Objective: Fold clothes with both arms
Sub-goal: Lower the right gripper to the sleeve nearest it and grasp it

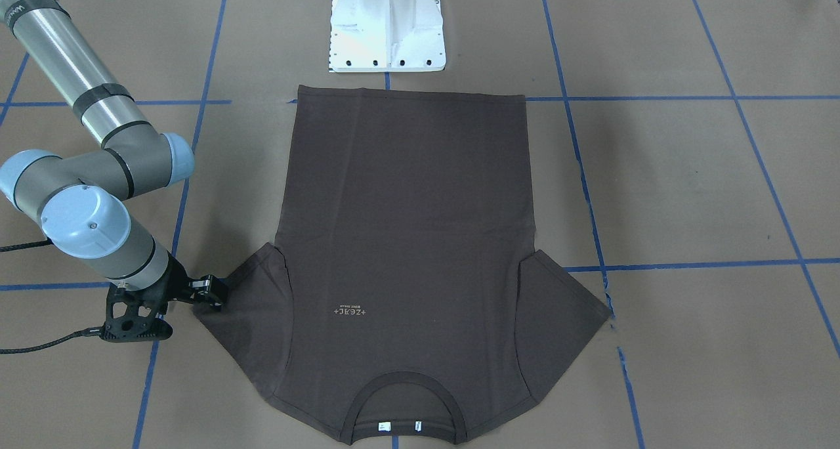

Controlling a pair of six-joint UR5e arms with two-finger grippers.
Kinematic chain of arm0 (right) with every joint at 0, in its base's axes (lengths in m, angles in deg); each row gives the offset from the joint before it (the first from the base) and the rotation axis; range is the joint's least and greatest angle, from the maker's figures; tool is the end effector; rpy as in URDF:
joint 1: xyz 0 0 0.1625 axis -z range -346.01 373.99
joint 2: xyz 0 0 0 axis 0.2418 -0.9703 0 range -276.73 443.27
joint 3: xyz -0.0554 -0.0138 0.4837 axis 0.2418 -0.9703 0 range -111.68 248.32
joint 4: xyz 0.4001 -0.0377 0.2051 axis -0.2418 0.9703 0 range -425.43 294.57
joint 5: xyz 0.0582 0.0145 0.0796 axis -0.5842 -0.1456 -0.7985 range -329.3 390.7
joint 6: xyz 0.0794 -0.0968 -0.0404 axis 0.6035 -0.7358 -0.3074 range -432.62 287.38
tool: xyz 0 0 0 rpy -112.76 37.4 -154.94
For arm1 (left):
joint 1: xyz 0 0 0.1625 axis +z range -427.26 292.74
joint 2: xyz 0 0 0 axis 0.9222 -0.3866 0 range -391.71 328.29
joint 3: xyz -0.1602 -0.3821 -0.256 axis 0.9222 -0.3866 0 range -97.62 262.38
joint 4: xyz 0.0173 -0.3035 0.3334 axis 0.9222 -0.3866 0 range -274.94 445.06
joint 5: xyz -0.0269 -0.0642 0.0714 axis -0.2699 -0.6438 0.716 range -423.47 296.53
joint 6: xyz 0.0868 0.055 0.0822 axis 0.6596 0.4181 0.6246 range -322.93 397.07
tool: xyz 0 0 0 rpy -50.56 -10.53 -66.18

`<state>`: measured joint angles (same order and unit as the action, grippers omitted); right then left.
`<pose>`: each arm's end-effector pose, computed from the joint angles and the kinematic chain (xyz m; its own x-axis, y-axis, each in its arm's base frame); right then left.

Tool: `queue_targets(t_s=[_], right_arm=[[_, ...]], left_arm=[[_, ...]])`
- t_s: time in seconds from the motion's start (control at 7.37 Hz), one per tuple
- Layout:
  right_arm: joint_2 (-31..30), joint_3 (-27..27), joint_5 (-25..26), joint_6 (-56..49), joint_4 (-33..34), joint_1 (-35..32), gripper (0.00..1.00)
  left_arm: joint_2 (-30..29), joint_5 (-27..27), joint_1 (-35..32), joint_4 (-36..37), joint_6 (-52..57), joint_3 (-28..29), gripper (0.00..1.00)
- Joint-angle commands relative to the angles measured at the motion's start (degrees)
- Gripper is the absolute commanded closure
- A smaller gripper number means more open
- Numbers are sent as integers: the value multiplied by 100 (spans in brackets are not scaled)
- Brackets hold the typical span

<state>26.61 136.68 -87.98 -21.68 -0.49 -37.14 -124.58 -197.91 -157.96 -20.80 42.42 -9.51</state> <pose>-0.4716 -0.6971 0.5147 0.7072 -0.0035 0.7070 -0.0737 0.9942 0.0786 -0.0483 -0.5798 0.6660 0.7149 0.3240 -0.6196 -0.0555 0.9096 0.4117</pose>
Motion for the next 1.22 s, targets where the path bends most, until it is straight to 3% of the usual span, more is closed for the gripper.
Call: queue_targets(t_s=[0.0, 0.27, 0.41, 0.81, 0.95, 1.09], right_arm=[[40, -33, -6, 29, -7, 42, 10], [49, -86, -6, 20, -7, 68, 12], [84, -104, -6, 38, -7, 68, 20], [128, -104, -15, -32, -16, 77, 88], [137, -86, -24, -41, -24, 77, 100], [181, -51, -15, -41, -59, 68, 100]], left_arm=[[-3, -91, 0, 3, -8, 13, 0], [-3, -91, 0, 12, -8, 4, 0], [6, -100, 0, 12, -8, 4, 0], [-3, -100, 0, 21, -8, 13, 0], [-3, -100, 0, 21, -8, 4, 0], [-3, -91, 0, 30, -16, 13, 0]])
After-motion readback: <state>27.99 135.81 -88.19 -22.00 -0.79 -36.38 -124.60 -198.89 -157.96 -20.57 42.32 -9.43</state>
